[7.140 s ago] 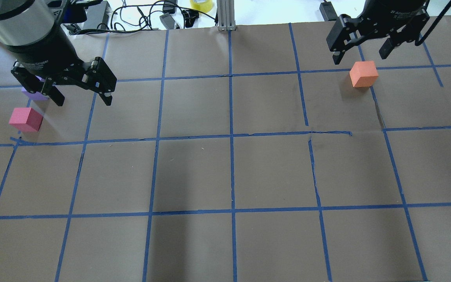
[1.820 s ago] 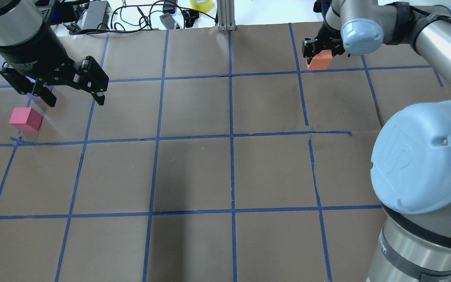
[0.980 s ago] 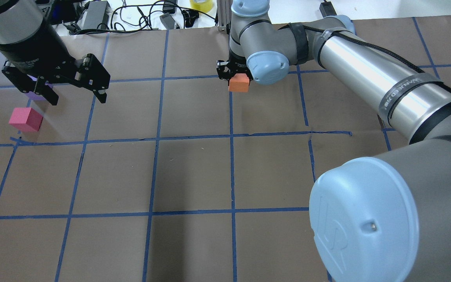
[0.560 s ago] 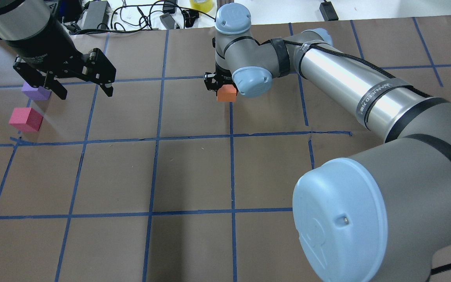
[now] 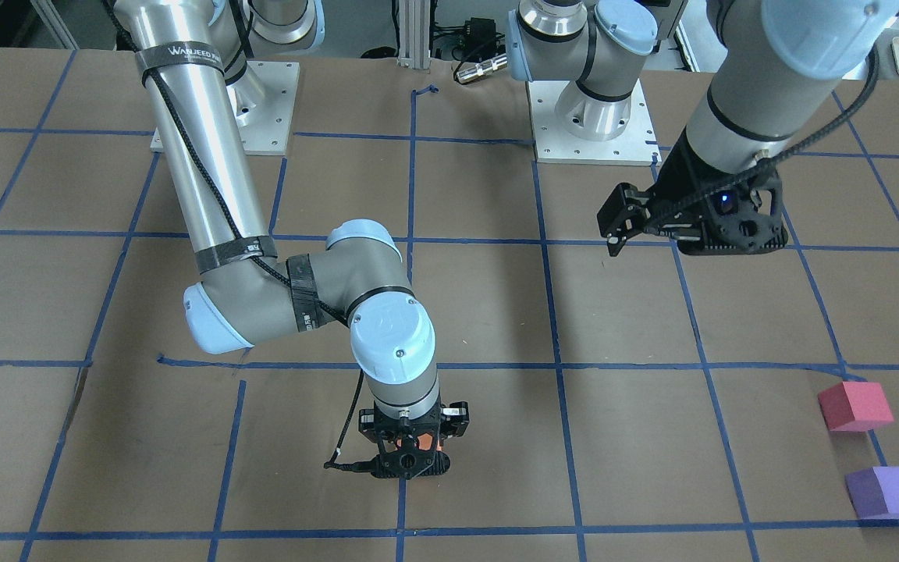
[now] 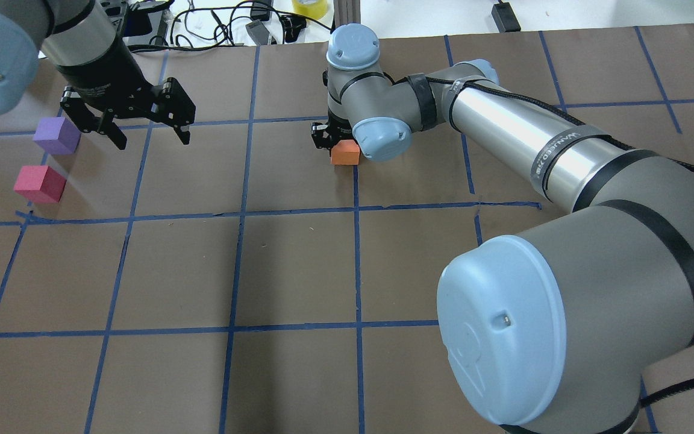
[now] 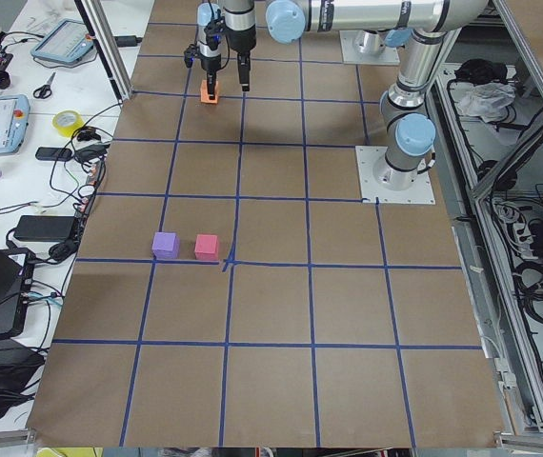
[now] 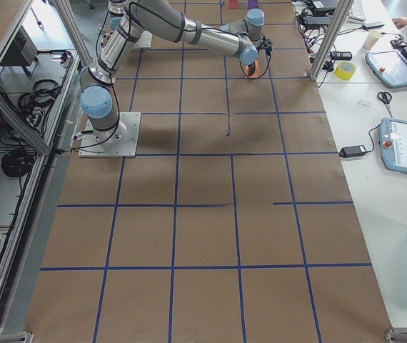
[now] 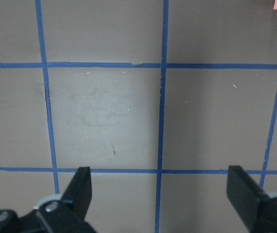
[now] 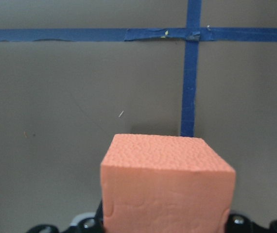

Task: Arrange blocks in a line
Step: 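Set the orange cube down and open the right gripper while the left gripper approaches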

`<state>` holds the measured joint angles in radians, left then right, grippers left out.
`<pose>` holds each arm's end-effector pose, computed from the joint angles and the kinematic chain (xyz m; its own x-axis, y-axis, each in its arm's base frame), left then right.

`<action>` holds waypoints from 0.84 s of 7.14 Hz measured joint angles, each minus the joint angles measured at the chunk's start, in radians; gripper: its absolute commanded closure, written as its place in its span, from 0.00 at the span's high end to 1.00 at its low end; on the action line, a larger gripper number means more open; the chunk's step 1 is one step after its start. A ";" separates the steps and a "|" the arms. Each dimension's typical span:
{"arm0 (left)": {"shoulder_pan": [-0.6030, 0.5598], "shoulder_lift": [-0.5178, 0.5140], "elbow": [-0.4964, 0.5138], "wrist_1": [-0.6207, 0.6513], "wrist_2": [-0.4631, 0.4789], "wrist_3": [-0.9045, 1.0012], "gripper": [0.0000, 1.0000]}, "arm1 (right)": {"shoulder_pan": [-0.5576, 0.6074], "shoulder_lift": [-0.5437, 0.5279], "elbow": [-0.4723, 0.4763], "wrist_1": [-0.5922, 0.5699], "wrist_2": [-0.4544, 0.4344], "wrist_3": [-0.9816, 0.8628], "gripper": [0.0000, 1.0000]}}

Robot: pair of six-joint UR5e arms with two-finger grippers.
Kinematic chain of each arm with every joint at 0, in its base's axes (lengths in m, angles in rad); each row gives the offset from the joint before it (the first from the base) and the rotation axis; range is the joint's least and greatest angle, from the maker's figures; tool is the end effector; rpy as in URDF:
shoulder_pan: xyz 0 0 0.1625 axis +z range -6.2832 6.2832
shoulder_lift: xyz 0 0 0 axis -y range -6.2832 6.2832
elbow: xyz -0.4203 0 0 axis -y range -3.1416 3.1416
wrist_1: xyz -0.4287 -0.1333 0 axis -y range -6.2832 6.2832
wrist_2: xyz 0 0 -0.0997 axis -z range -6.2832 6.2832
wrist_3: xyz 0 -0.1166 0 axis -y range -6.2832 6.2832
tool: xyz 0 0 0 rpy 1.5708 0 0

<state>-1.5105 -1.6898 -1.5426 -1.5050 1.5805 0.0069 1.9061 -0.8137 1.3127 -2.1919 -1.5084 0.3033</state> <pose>-0.0974 -0.5805 0.4219 -0.9985 -0.0531 -0.0095 -0.0534 0.9983 0.0251 0.3888 -0.6886 0.1595 -0.9946 -0.0403 -0.0954 -0.0310 0.9947 -0.0978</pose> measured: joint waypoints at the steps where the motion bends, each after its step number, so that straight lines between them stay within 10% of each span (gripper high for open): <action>1: 0.001 -0.060 -0.024 0.091 0.000 0.000 1.00 | 0.007 0.003 -0.002 0.000 -0.002 -0.001 0.18; 3: 0.001 -0.159 -0.060 0.230 0.002 0.011 1.00 | 0.012 0.007 -0.002 -0.004 -0.010 -0.013 0.32; 5: 0.001 -0.244 -0.068 0.349 0.002 0.027 1.00 | 0.013 0.008 -0.003 -0.006 -0.012 -0.018 1.00; 6: 0.001 -0.275 -0.070 0.376 0.002 0.030 1.00 | 0.011 0.008 -0.003 -0.006 -0.012 -0.013 1.00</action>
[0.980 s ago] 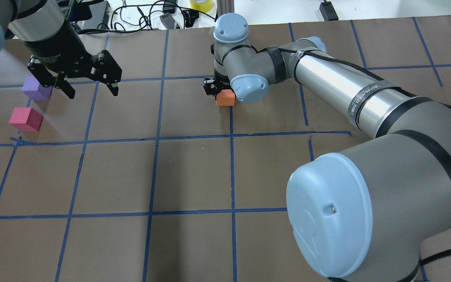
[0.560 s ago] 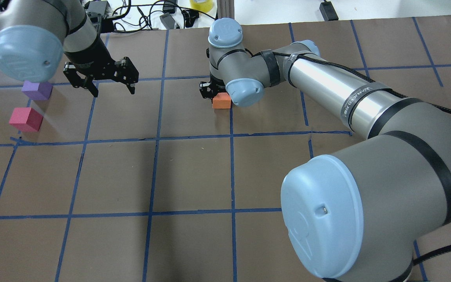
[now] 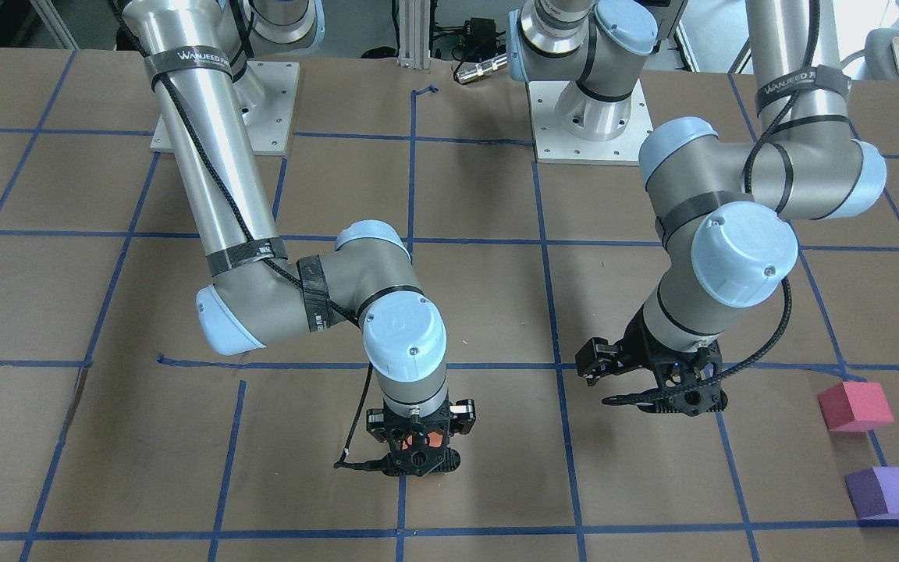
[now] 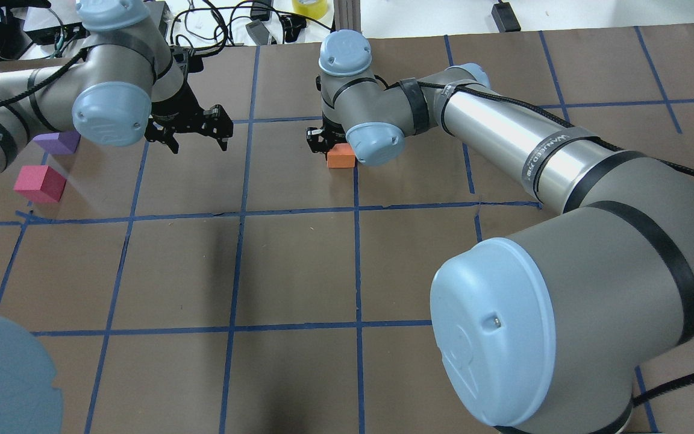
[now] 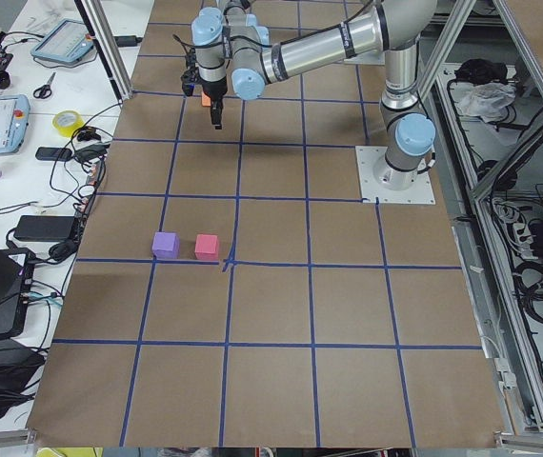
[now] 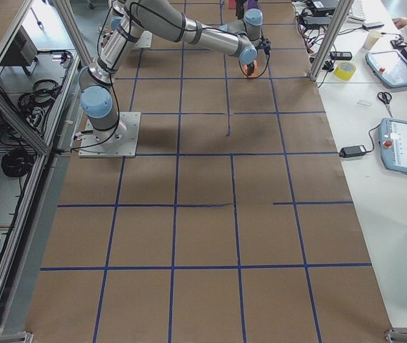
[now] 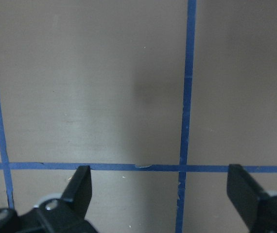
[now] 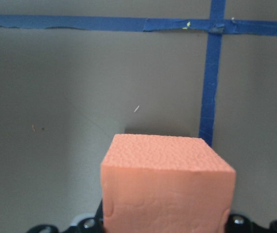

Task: Arrange blocks in a line
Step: 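Set the orange cube down and open the right gripper while the left gripper approaches, then grasp the orange cube with the left gripper while the right arm withdraws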

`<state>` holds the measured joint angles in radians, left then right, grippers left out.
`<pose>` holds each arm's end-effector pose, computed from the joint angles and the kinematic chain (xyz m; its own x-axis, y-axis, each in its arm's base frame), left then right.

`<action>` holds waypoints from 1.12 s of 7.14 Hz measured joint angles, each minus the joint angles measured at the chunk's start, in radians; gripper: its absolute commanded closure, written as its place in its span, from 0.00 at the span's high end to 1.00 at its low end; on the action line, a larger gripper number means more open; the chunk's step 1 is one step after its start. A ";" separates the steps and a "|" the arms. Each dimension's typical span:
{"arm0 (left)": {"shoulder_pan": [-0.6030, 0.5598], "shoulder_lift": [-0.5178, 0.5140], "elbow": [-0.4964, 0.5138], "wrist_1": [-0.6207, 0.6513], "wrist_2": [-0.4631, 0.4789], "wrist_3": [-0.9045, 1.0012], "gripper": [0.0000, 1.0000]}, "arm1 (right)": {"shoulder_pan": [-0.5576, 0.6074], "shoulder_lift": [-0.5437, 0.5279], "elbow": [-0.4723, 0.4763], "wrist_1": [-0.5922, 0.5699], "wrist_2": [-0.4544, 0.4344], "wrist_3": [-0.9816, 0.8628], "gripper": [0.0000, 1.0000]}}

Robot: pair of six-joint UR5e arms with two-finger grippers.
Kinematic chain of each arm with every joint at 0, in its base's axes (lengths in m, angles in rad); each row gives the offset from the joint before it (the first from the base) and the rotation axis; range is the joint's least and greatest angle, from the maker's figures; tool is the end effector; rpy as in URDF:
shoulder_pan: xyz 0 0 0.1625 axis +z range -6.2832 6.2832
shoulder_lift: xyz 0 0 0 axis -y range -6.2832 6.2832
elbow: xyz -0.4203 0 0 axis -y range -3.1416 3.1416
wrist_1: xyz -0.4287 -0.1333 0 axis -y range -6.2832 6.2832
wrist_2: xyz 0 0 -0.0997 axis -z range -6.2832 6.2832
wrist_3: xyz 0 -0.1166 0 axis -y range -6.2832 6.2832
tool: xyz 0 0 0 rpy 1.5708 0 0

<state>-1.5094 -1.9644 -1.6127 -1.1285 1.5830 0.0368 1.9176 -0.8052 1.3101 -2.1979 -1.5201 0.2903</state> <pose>-0.0917 -0.6572 0.2539 -0.9996 -0.0247 -0.0124 -0.0246 0.9997 -0.0063 0.3959 -0.6859 0.1547 -0.9945 -0.0636 -0.0831 -0.0550 0.9932 -0.1024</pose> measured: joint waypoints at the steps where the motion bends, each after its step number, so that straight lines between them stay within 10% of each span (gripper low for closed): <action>1: 0.000 -0.022 -0.002 0.014 0.000 0.001 1.00 | 0.000 -0.003 0.000 0.001 -0.001 0.003 1.00; 5: -0.007 -0.072 -0.006 0.045 -0.001 -0.020 1.00 | -0.044 -0.109 -0.007 0.052 0.003 -0.004 1.00; 8: -0.125 -0.151 0.073 0.110 -0.005 -0.096 1.00 | -0.211 -0.304 0.017 0.328 0.000 -0.070 1.00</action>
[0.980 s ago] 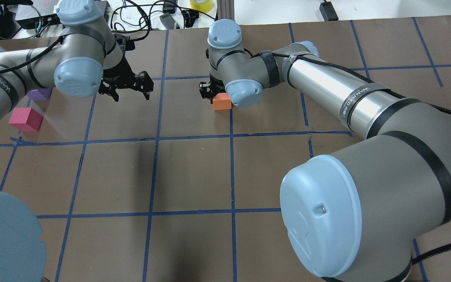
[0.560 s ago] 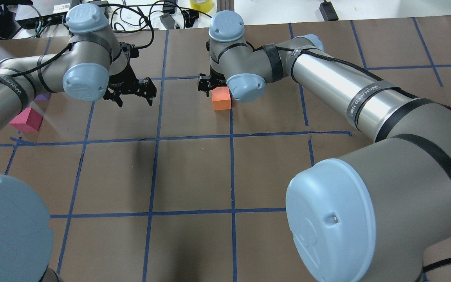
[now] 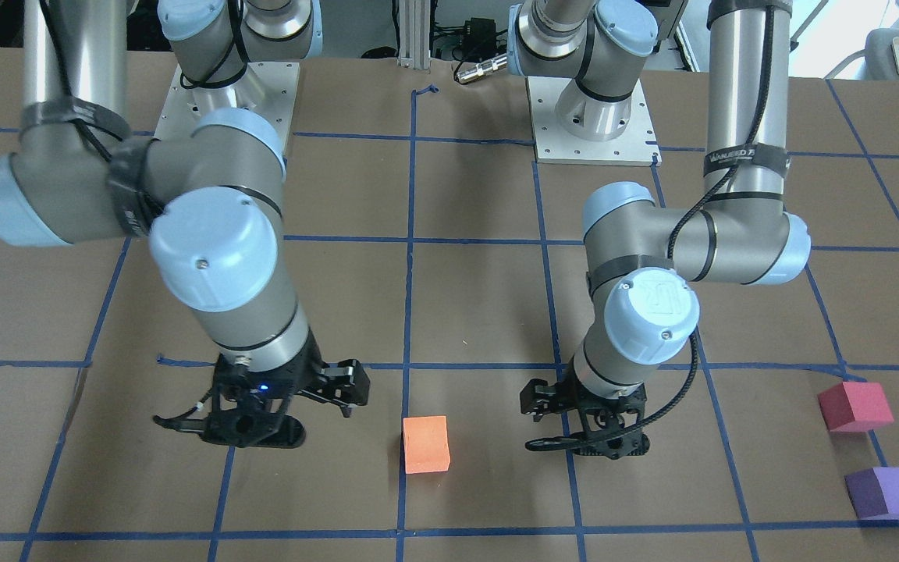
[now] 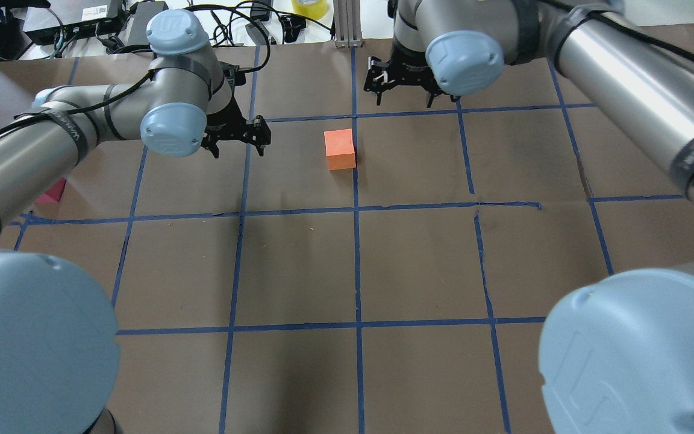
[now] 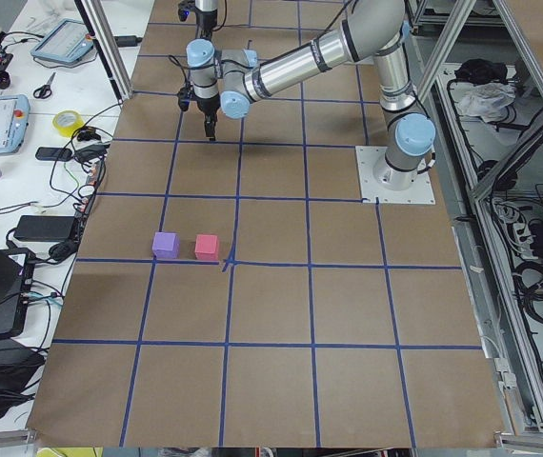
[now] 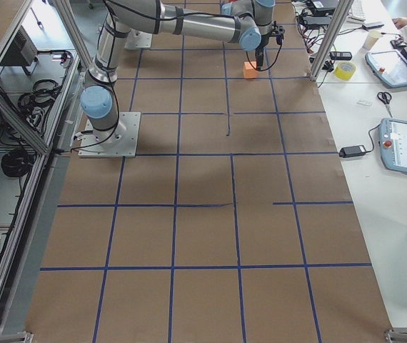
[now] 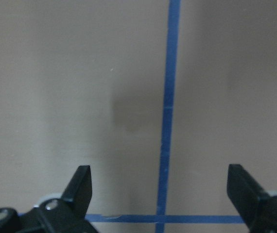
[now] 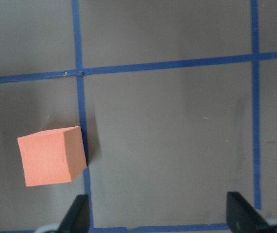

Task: Arrange blocks in a line
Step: 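Grasp the orange cube with the left gripper while the right arm withdraws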

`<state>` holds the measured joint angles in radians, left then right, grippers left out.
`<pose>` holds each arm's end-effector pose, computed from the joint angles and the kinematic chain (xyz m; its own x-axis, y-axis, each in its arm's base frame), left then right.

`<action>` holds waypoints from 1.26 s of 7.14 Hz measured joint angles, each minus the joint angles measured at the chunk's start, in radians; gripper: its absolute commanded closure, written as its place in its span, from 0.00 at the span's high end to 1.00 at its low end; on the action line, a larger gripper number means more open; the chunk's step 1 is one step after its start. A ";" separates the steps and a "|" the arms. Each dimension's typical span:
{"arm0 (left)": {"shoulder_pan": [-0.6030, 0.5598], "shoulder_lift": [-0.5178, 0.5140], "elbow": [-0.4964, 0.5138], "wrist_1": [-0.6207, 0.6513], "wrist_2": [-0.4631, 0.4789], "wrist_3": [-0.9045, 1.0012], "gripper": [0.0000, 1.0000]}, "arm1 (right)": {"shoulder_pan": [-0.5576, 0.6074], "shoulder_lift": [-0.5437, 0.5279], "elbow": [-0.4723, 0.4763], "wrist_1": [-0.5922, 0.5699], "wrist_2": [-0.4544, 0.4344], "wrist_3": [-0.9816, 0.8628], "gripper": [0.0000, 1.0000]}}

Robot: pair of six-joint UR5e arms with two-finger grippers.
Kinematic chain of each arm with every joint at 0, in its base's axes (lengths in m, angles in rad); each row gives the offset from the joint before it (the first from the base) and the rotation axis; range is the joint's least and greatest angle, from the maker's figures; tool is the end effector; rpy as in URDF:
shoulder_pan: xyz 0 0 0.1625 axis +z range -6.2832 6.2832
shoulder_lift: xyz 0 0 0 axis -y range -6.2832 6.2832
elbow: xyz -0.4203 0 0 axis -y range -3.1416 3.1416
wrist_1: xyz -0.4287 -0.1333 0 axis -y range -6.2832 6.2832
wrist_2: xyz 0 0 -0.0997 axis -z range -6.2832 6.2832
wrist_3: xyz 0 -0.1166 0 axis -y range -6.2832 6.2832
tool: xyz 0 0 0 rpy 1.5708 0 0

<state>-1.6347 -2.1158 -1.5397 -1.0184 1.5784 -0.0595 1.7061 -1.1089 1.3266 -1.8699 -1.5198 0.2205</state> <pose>-0.1765 -0.6855 0.1985 -1.0000 0.0042 -0.0053 0.0044 0.9992 -0.0389 0.2344 -0.6894 0.3382 -0.9945 0.0805 -0.0674 0.0851 0.9940 -0.0682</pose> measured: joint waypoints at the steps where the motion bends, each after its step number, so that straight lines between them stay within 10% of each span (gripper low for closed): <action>1: -0.052 -0.042 0.060 0.004 -0.003 -0.053 1.00 | -0.049 -0.068 0.003 0.092 -0.001 -0.027 1.00; 8: -0.242 -0.215 0.239 0.005 0.004 -0.271 1.00 | -0.162 -0.368 0.082 0.311 -0.061 -0.217 1.00; 9: -0.243 -0.228 0.238 0.005 0.006 -0.272 0.85 | -0.162 -0.383 0.111 0.298 -0.064 -0.224 1.00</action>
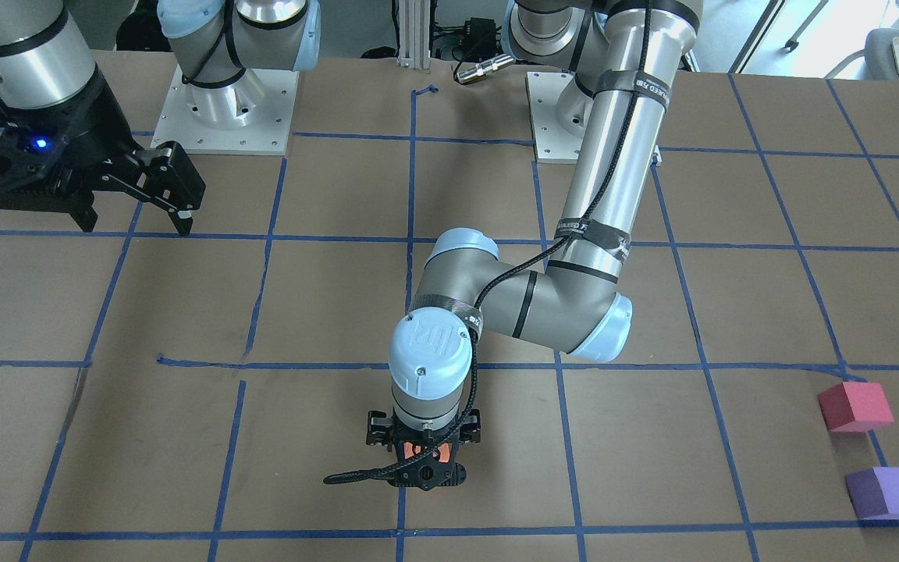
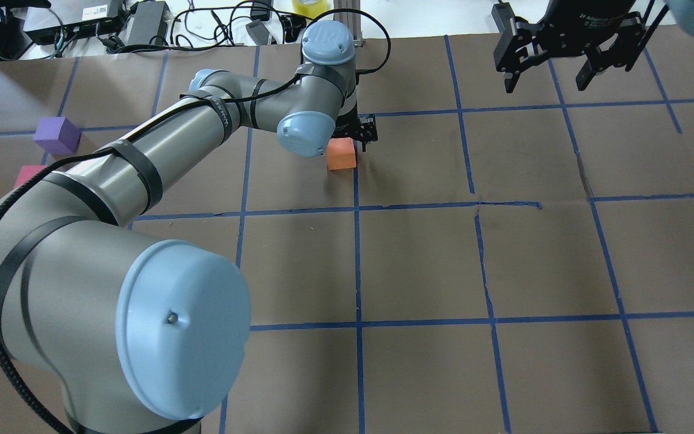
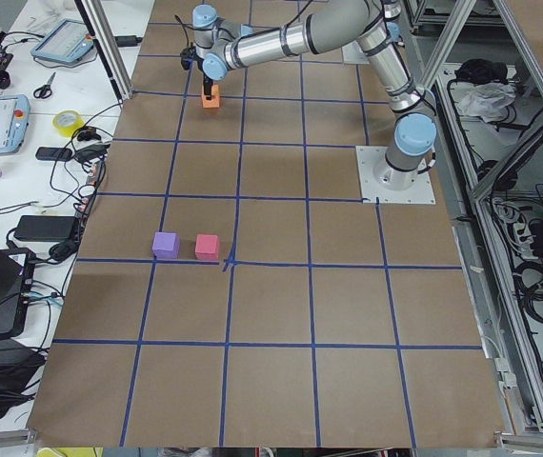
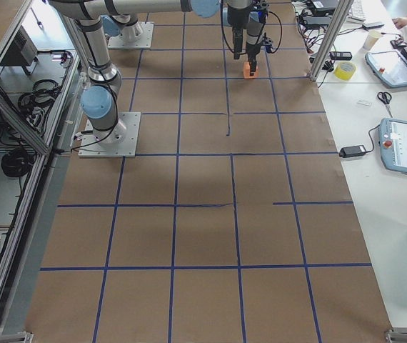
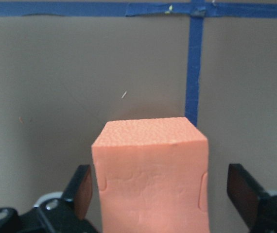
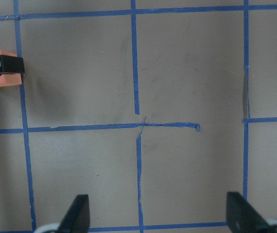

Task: Arrange blocks in a line
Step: 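Grasp the orange cube with the left gripper while the right arm withdraws, then carry the orange cube with the left gripper toward the pink and purple cubes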

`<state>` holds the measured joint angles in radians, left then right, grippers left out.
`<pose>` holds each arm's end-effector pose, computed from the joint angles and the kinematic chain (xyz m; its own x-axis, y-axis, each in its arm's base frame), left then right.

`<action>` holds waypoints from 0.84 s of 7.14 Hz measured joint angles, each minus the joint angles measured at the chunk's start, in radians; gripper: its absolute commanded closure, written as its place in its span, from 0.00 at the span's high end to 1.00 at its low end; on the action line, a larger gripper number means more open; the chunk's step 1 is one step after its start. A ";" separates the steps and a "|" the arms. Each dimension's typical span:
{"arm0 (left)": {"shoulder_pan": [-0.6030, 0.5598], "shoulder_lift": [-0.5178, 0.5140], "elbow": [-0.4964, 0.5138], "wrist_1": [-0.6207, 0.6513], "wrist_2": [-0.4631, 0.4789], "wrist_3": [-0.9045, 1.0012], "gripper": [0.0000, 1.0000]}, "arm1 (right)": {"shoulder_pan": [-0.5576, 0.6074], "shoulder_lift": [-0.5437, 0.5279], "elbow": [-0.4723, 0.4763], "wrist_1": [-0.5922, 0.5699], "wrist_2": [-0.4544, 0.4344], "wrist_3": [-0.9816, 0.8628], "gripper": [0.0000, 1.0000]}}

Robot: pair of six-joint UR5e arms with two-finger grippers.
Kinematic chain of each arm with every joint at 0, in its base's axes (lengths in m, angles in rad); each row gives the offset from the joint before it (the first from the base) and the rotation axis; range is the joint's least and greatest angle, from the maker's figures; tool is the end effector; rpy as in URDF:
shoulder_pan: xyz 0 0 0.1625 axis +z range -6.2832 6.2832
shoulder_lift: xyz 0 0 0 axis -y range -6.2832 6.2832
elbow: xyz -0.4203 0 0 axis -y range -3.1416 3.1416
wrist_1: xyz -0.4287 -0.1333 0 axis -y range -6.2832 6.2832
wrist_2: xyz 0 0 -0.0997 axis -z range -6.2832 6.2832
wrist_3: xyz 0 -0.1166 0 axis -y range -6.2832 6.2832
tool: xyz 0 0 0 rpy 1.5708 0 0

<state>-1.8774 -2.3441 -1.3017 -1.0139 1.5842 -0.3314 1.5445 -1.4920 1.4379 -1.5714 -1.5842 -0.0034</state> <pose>-0.3594 -0.6987 0.1450 -0.9997 -0.0250 0.0045 -0.0252 0.9982 -0.0542 0.1168 -0.5703 0.4937 -0.9996 0.0236 0.0136 0.0229 0.9982 -0.0546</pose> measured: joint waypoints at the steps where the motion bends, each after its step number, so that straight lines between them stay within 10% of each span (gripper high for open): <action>1: 0.000 -0.009 0.000 0.000 0.008 -0.006 0.61 | 0.000 -0.007 0.018 -0.008 -0.004 -0.011 1.00; 2: 0.000 -0.008 0.001 -0.001 0.028 -0.009 0.25 | -0.002 -0.006 0.026 -0.013 -0.006 -0.019 1.00; 3: 0.000 0.001 0.001 -0.004 0.050 -0.012 0.18 | -0.001 -0.008 0.028 -0.015 -0.006 -0.025 1.00; 6: 0.065 0.043 -0.037 -0.006 0.073 0.000 0.33 | 0.000 -0.017 0.036 -0.016 0.003 -0.052 1.00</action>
<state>-1.8128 -2.3010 -1.3390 -1.0204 1.6572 -0.3312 1.5446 -1.5091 1.4734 -1.5872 -1.5816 -0.0550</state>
